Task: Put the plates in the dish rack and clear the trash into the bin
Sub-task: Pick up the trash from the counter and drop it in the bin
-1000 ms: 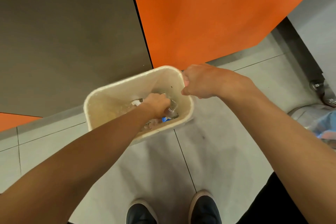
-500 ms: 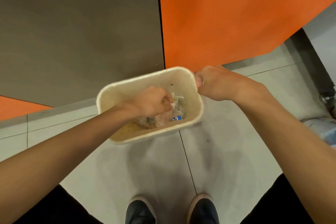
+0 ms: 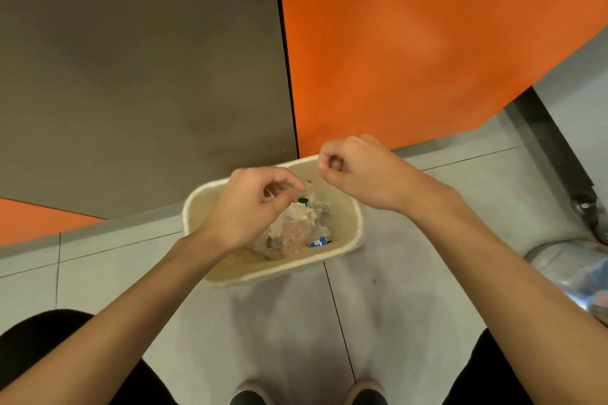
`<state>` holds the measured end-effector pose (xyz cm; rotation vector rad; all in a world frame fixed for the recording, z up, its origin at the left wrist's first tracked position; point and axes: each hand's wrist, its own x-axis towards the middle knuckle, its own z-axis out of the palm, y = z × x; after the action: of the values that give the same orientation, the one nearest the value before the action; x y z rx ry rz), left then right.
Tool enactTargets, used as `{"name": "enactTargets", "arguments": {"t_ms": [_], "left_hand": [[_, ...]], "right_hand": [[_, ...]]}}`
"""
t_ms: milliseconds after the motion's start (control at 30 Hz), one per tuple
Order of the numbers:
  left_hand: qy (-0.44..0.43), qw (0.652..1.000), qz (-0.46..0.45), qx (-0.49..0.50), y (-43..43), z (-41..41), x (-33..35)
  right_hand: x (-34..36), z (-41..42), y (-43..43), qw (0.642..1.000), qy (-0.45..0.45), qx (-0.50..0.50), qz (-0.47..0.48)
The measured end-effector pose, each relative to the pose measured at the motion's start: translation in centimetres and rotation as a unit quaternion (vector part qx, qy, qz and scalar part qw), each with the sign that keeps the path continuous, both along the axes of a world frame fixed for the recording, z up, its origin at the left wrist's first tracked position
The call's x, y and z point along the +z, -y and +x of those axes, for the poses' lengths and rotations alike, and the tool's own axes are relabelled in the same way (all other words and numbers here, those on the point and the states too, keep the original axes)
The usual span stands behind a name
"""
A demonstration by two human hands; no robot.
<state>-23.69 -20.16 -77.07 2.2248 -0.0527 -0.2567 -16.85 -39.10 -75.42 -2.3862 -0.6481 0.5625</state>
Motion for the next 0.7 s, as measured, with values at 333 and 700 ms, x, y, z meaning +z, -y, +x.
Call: {"name": "enactTargets", "arguments": {"t_ms": [333, 700], "left_hand": [[0.048, 0.971, -0.209, 0.102, 1.0, 1.4, 9.5], [-0.033, 0.971, -0.218, 0.095, 5.3, -1.7, 35.4]], "right_hand": [[8.4, -1.4, -1.1, 0.977, 0.087, -0.053, 0.189], [33.7, -4.9, 2.2, 0.975, 0.041, -0.117, 0.182]]}}
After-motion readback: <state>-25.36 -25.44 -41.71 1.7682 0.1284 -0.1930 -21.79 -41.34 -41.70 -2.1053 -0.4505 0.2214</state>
